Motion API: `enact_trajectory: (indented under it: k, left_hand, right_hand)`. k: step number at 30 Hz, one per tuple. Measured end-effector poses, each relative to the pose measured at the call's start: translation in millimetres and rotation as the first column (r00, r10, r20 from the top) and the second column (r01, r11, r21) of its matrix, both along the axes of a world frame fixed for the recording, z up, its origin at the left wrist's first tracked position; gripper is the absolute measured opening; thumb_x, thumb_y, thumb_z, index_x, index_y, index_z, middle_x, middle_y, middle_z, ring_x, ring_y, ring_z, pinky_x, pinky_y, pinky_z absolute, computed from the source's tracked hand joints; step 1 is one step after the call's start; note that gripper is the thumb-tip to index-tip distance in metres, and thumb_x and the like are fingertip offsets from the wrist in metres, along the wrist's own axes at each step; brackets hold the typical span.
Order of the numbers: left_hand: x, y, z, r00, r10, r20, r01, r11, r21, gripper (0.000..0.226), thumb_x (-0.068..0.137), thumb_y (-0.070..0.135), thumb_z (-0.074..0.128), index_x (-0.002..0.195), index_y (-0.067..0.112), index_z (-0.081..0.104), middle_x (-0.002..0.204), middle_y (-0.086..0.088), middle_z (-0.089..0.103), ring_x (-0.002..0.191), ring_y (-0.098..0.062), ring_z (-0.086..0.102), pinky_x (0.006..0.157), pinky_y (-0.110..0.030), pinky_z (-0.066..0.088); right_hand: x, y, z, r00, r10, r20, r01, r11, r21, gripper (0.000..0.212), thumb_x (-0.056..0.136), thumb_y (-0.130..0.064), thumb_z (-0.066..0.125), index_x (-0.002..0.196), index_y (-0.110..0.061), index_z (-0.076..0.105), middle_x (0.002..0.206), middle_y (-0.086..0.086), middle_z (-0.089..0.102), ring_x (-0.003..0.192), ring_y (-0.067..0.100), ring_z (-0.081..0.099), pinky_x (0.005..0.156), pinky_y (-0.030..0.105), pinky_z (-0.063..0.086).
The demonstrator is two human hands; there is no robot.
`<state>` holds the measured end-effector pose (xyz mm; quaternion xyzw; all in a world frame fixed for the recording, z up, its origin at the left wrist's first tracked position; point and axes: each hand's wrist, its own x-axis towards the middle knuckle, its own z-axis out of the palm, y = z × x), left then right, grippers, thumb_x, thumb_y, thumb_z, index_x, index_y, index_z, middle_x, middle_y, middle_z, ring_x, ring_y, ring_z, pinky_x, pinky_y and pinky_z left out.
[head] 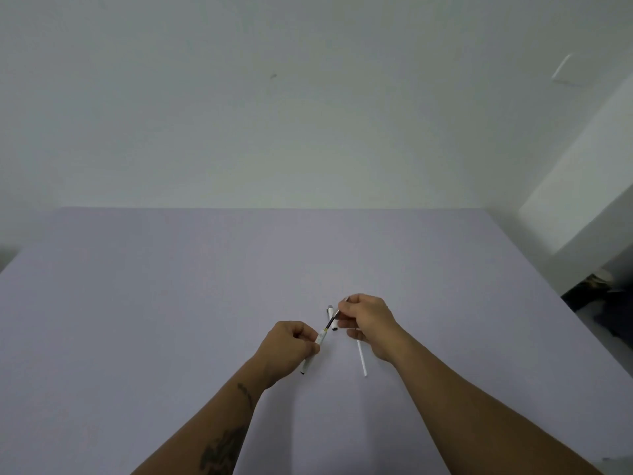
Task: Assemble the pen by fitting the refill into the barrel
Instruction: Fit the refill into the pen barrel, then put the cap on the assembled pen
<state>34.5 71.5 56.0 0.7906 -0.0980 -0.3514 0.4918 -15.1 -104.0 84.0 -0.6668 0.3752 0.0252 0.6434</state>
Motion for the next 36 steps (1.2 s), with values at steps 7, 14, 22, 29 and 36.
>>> enact_trajectory:
  k: [7,14,22,29,36]
  left_hand:
    - [-0.4,-6.3,-15.3,0.999,0.039,-0.038,-0.037,0.998,0.045,0.012,0.080,0.007,0.068,0.077,0.018,0.071,0.083,-0.004,0.069,0.076,-0.018,0.060,0.072,-0.031,0.050]
    - [8.3,-17.1,-25.1,0.992,0.117,-0.042,-0.113,0.990,0.084,0.012,0.080,0.008,0.068,0.074,0.018,0.069,0.078,-0.003,0.070,0.073,-0.019,0.062,0.068,-0.030,0.050]
    - [20.4,-32.5,-34.0,0.985,0.170,-0.035,-0.163,0.977,0.140,0.009,0.081,0.010,0.068,0.077,0.017,0.069,0.079,-0.003,0.069,0.072,-0.018,0.061,0.067,-0.029,0.049]
    - [19.3,-41.8,-45.3,0.981,0.191,-0.039,-0.182,0.968,0.171,0.007,0.080,0.012,0.068,0.077,0.017,0.070,0.073,0.002,0.069,0.065,-0.014,0.058,0.065,-0.026,0.049]
    - [18.7,-43.1,-48.8,0.973,0.231,-0.030,-0.222,0.959,0.174,0.010,0.080,0.011,0.069,0.075,0.019,0.069,0.069,0.004,0.066,0.062,-0.012,0.056,0.059,-0.022,0.043]
  right_hand:
    - [5.1,-24.0,-5.8,0.991,-0.122,0.053,0.126,0.987,-0.095,0.016,0.093,-0.017,0.060,0.084,-0.012,0.071,0.073,-0.001,0.076,0.060,0.010,0.065,0.058,0.025,0.052]
    - [9.9,-38.3,-35.3,0.993,0.014,-0.120,-0.032,0.989,-0.146,0.015,0.083,-0.004,0.057,0.079,-0.008,0.071,0.071,0.005,0.071,0.056,0.014,0.062,0.056,0.026,0.049]
    - [32.4,-45.5,-68.4,0.927,0.203,-0.314,-0.310,0.886,-0.344,0.012,0.072,-0.002,0.057,0.069,0.009,0.060,0.066,0.010,0.055,0.061,0.020,0.048,0.058,0.028,0.039]
    - [47.7,-43.0,-73.3,0.822,0.324,-0.468,-0.537,0.715,-0.448,0.027,0.067,-0.013,0.057,0.054,-0.017,0.033,0.054,0.000,0.037,0.044,0.018,0.033,0.043,0.023,0.022]
    - [54.3,-43.1,-86.0,0.824,0.278,-0.494,-0.536,0.664,-0.521,0.032,0.084,-0.027,0.066,0.063,-0.016,0.044,0.065,0.000,0.051,0.053,0.016,0.048,0.044,0.024,0.028]
